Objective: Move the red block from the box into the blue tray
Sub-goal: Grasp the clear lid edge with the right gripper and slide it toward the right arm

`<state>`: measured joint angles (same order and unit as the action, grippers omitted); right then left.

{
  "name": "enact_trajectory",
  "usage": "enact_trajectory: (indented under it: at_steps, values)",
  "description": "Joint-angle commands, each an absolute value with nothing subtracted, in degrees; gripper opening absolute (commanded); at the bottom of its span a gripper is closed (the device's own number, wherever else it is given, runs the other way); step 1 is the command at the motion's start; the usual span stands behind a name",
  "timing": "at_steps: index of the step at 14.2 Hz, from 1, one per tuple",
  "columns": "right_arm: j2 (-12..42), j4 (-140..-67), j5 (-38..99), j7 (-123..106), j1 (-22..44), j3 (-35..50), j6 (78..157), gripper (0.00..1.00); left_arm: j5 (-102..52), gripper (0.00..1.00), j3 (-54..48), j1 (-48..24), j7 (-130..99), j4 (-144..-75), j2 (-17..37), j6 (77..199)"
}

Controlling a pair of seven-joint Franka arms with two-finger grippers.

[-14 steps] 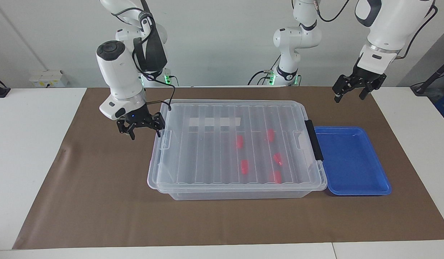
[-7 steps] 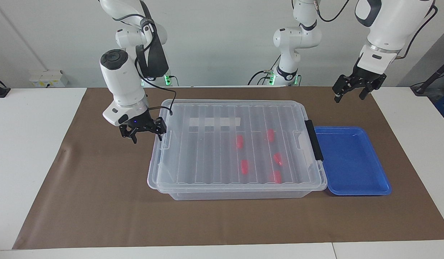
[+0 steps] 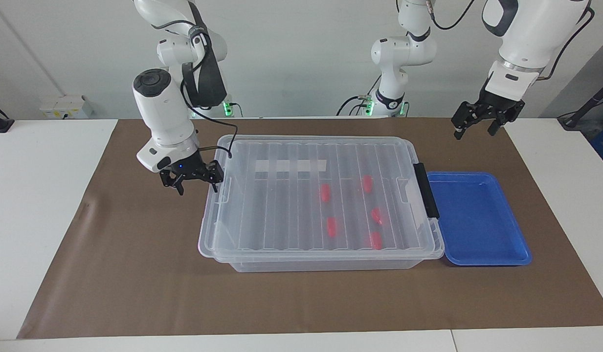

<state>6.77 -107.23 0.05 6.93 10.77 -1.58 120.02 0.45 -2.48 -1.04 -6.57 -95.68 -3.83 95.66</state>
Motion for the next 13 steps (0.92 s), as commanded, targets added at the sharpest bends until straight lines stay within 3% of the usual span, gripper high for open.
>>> enact_trajectory:
  at_steps: [1,13]
  values:
    - [6.7,-107.9,-1.1,7.6,8.9,-1.6,120.6,1.00,-0.4,1.00,-2.4,-0.8,-6.4,-96.9,-4.8,95.7]
    - [6.1,-107.6,-1.8,6.9,5.5,-1.7,119.8,1.00,-0.4,1.00,-2.4,-0.8,-6.4,-96.9,-4.8,95.7]
